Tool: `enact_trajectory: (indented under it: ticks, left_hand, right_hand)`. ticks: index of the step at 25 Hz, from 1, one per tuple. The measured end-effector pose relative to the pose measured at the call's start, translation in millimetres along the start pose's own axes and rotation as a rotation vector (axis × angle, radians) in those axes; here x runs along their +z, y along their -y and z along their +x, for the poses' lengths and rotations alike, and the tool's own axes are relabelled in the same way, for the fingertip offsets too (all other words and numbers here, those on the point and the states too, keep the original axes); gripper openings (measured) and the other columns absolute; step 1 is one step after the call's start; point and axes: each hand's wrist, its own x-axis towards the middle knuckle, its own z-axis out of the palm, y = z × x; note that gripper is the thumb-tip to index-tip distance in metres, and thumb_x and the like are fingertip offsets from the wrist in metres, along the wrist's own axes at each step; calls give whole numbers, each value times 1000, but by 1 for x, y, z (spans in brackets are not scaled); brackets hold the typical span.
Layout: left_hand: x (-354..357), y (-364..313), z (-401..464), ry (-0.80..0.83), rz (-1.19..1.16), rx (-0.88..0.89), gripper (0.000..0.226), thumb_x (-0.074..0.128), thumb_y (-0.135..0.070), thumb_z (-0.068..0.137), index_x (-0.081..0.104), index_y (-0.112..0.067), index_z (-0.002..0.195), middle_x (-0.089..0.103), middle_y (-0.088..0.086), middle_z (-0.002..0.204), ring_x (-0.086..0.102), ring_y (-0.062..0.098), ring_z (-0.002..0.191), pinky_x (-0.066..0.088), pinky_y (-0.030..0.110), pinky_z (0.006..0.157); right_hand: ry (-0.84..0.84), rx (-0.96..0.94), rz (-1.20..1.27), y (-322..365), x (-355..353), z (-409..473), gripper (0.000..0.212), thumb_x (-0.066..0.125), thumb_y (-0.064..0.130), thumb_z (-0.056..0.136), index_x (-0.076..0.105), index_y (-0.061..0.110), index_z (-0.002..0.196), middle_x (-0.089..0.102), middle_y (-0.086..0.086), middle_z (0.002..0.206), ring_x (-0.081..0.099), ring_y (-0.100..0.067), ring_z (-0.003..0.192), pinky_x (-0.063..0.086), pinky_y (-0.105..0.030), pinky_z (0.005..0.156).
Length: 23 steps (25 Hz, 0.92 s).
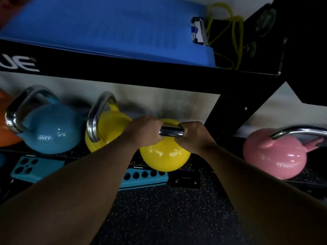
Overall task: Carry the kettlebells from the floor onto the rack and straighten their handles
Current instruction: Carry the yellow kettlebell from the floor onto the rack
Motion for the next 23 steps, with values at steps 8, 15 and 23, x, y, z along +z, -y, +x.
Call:
enact_trajectory:
  ticks: [8, 15, 23]
  left_hand:
    - [7, 24, 58, 92, -97, -86, 20, 73, -28, 75, 58, -15, 76, 58, 9, 72, 52, 29, 69, 33, 31, 61]
    - [12, 27, 57, 73, -127, -115, 22, 73, -28, 75, 53, -21, 68, 54, 3, 63, 53, 27, 64, 35, 30, 58]
    - [18, -6, 27, -89, -419, -486, 85, 79, -17, 73, 28, -9, 141, 44, 25, 133, 47, 46, 119, 48, 49, 90]
  right_hand:
    - [-2, 59, 4, -10, 8, 64, 25, 66, 11, 83, 66, 13, 108, 59, -5, 87, 55, -20, 69, 32, -19, 48]
    - [-10, 29, 4, -11, 6, 61, 25, 65, 10, 83, 63, 14, 107, 56, -2, 85, 56, -22, 75, 30, -18, 50]
    - [25, 96, 72, -5, -2, 10, 81, 60, 18, 94, 8, 18, 155, 37, -20, 143, 47, -33, 124, 47, -41, 99]
